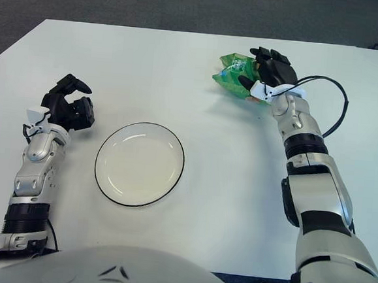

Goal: Put the snack into the plate.

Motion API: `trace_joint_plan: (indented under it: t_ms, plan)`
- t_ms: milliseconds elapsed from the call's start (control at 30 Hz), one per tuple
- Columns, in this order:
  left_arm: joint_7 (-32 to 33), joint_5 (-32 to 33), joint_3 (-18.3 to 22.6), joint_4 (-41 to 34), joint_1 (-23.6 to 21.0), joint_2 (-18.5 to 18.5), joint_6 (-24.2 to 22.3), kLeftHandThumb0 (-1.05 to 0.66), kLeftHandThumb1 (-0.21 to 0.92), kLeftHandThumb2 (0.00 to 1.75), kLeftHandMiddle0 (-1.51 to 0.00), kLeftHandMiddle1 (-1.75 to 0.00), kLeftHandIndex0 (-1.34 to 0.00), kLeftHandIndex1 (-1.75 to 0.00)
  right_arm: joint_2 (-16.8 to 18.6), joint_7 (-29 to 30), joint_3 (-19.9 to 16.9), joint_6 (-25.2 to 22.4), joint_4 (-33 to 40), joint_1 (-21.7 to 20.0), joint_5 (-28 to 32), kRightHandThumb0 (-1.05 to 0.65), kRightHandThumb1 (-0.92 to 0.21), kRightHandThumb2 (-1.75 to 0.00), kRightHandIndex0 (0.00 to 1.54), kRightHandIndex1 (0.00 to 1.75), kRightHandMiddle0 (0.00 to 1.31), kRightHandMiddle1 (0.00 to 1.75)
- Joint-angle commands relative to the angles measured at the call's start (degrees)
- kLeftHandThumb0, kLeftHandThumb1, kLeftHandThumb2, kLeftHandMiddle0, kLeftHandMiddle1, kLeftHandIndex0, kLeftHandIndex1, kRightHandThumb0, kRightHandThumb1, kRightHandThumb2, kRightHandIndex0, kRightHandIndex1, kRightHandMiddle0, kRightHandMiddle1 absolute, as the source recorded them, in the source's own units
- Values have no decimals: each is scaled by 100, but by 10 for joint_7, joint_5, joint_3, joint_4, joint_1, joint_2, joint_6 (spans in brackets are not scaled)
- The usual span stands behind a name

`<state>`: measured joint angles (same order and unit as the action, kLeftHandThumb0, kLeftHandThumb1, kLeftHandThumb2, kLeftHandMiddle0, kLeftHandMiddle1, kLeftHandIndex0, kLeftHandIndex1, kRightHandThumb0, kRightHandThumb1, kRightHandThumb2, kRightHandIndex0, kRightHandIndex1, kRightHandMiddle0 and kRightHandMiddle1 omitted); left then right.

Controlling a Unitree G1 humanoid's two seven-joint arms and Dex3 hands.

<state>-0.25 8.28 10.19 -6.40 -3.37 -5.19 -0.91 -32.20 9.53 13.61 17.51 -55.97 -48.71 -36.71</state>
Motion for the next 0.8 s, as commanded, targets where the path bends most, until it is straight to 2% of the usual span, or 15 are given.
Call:
trace_joint_plan:
  t_ms: [0, 233, 467, 767]
  plan:
    - [0, 1, 3, 16, 35, 10, 4, -50, 27, 138, -130, -175, -65, -175, 9, -2, 9, 10, -34, -25, 9, -105, -92, -98, 0, 0, 0, 40]
    - [3, 0, 5, 16, 34, 10, 2, -50, 27, 138, -131, -175, -65, -175, 19, -12, 21, 19, -85, -41, 13, -105, -92, -95, 0, 0, 0, 45]
    - [2, 2, 8, 15, 35, 12, 4, -50, 27, 138, -131, -175, -65, -175, 30, -15, 35, 24, -110, -41, 10, -105, -92, -91, 0, 0, 0, 49]
    - [4, 3, 11, 14, 35, 14, 5, -50, 27, 138, -130, -175, -65, -175, 41, -14, 50, 25, -140, -40, 8, -105, -92, -86, 4, 2, 0, 68]
